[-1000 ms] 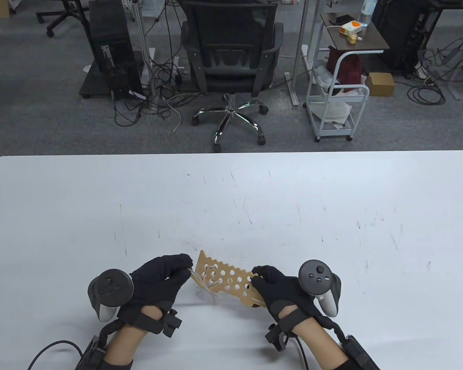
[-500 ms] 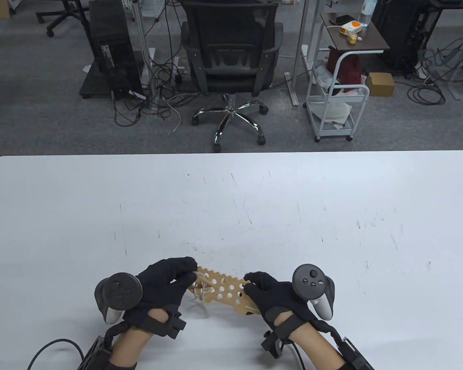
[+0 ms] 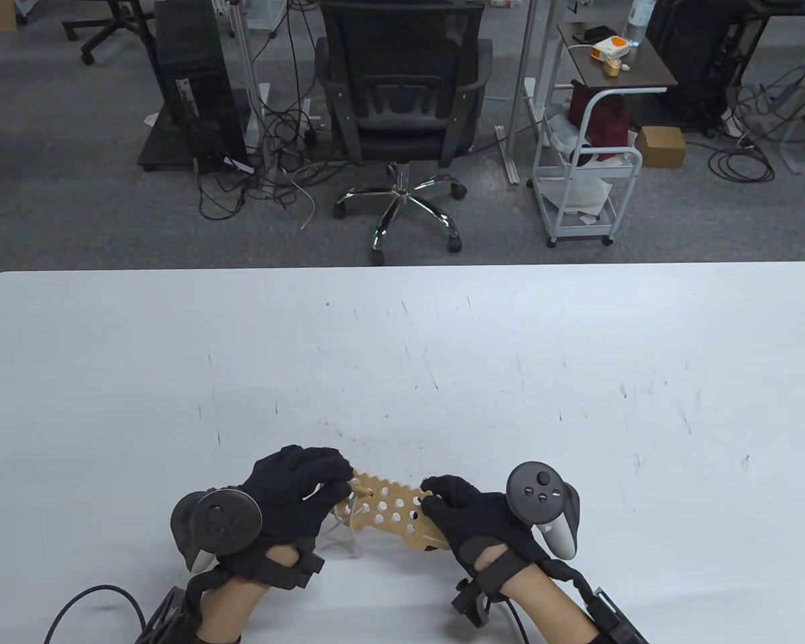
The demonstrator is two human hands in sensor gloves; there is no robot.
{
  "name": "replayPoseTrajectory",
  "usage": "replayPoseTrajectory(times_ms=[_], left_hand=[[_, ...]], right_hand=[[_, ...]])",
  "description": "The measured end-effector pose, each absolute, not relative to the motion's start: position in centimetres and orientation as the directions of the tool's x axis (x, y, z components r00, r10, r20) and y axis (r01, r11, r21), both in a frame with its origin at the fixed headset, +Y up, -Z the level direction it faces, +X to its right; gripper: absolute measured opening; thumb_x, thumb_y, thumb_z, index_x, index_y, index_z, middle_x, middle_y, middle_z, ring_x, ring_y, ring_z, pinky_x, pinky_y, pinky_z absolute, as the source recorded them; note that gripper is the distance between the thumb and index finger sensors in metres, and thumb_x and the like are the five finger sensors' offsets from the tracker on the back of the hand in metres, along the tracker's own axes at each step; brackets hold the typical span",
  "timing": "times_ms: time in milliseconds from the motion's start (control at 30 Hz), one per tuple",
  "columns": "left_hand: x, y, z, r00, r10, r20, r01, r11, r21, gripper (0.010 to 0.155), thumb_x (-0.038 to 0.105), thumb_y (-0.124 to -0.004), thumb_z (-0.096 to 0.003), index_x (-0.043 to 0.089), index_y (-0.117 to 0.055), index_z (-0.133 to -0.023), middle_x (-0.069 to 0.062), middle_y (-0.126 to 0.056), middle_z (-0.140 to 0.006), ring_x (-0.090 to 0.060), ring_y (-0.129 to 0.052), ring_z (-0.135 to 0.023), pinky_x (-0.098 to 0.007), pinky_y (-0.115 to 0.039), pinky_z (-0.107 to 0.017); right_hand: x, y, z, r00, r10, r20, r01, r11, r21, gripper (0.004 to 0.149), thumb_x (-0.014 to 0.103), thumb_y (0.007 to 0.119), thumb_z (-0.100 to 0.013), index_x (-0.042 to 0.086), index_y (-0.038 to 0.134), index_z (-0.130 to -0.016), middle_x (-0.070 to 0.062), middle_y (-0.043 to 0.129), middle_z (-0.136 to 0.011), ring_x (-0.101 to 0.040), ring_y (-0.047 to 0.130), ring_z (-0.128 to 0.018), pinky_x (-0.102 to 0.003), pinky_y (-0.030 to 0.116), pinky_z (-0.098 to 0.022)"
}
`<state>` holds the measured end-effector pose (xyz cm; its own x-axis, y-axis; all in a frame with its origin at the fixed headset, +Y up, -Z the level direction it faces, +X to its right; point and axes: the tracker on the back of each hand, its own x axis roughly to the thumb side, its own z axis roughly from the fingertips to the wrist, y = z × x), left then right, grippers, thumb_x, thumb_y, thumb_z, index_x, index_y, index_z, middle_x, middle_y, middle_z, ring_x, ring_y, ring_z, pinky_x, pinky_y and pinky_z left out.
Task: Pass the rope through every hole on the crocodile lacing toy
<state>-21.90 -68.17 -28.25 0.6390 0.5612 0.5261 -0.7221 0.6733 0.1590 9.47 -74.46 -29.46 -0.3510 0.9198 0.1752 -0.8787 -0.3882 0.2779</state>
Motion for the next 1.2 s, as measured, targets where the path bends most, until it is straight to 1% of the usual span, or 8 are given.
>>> replayPoseTrajectory(times_ms=[100, 200, 267, 467, 700, 1000, 1200], left_hand=[[-21.7, -68.3, -28.3, 0.639, 0.561, 0.526, -0.719, 0.679, 0.149, 0.041, 0.049, -0.09, -0.0369, 0.033, -0.097, -0.075, 0.0, -0.093, -0.088, -0.025, -0.092, -0.074, -0.054, -0.064, -0.072], [-21.5, -68.5, -28.4, 0.646, 0.557, 0.521, -0.704, 0.7, 0.125, 0.041, 0.049, -0.091, -0.0377, 0.036, -0.095, -0.077, -0.001, -0.083, -0.096, -0.029, -0.081, -0.086, -0.055, -0.057, -0.074], [-21.4, -68.7, -28.4, 0.652, 0.561, 0.511, -0.696, 0.709, 0.11, 0.041, 0.049, -0.09, -0.0386, 0.037, -0.093, -0.078, -0.001, -0.079, -0.099, -0.03, -0.076, -0.09, -0.056, -0.053, -0.075], [-21.1, -69.2, -28.8, 0.655, 0.568, 0.498, -0.679, 0.732, 0.058, 0.044, 0.048, -0.091, -0.0396, 0.038, -0.089, -0.083, -0.003, -0.073, -0.104, -0.032, -0.069, -0.096, -0.058, -0.049, -0.077], [-20.6, -69.5, -28.8, 0.681, 0.541, 0.494, -0.635, 0.772, 0.029, 0.054, 0.048, -0.094, -0.0392, 0.037, -0.081, -0.091, -0.004, -0.064, -0.108, -0.034, -0.062, -0.1, -0.059, -0.043, -0.078], [-20.1, -69.8, -28.8, 0.697, 0.514, 0.5, -0.604, 0.797, 0.023, 0.058, 0.047, -0.095, -0.0389, 0.036, -0.078, -0.093, -0.004, -0.061, -0.109, -0.034, -0.059, -0.1, -0.059, -0.041, -0.078], [-20.4, -69.6, -28.7, 0.684, 0.531, 0.5, -0.628, 0.777, 0.034, 0.06, 0.05, -0.094, -0.0389, 0.036, -0.076, -0.095, -0.004, -0.061, -0.11, -0.034, -0.059, -0.1, -0.059, -0.041, -0.078]], right_hand=[[9.4, -74.4, -29.4, -0.344, 0.922, 0.177, -0.881, -0.382, 0.281, 0.048, 0.037, 0.077, -0.047, 0.007, 0.073, -0.084, -0.007, 0.1, -0.063, -0.022, 0.113, -0.039, -0.039, 0.089, -0.031], [9.3, -74.4, -29.4, -0.345, 0.921, 0.182, -0.879, -0.385, 0.281, 0.048, 0.037, 0.076, -0.047, 0.007, 0.073, -0.084, -0.007, 0.1, -0.063, -0.022, 0.113, -0.039, -0.038, 0.089, -0.031], [9.3, -74.4, -29.3, -0.345, 0.92, 0.184, -0.878, -0.386, 0.283, 0.048, 0.037, 0.077, -0.047, 0.007, 0.073, -0.084, -0.007, 0.1, -0.062, -0.022, 0.113, -0.039, -0.039, 0.089, -0.031], [9.1, -74.3, -29.2, -0.349, 0.917, 0.193, -0.872, -0.393, 0.291, 0.049, 0.037, 0.077, -0.047, 0.007, 0.073, -0.084, -0.007, 0.1, -0.062, -0.022, 0.113, -0.039, -0.039, 0.089, -0.031], [8.8, -74.2, -29.0, -0.344, 0.916, 0.207, -0.869, -0.394, 0.299, 0.048, 0.037, 0.077, -0.047, 0.007, 0.073, -0.084, -0.007, 0.1, -0.062, -0.022, 0.113, -0.039, -0.039, 0.089, -0.031], [8.5, -74.2, -28.9, -0.328, 0.92, 0.213, -0.867, -0.383, 0.32, 0.048, 0.037, 0.077, -0.047, 0.007, 0.073, -0.084, -0.007, 0.1, -0.062, -0.022, 0.113, -0.039, -0.039, 0.089, -0.031], [8.7, -74.2, -28.9, -0.327, 0.923, 0.205, -0.872, -0.378, 0.311, 0.048, 0.037, 0.077, -0.047, 0.007, 0.073, -0.084, -0.007, 0.1, -0.063, -0.022, 0.113, -0.039, -0.039, 0.089, -0.031]])
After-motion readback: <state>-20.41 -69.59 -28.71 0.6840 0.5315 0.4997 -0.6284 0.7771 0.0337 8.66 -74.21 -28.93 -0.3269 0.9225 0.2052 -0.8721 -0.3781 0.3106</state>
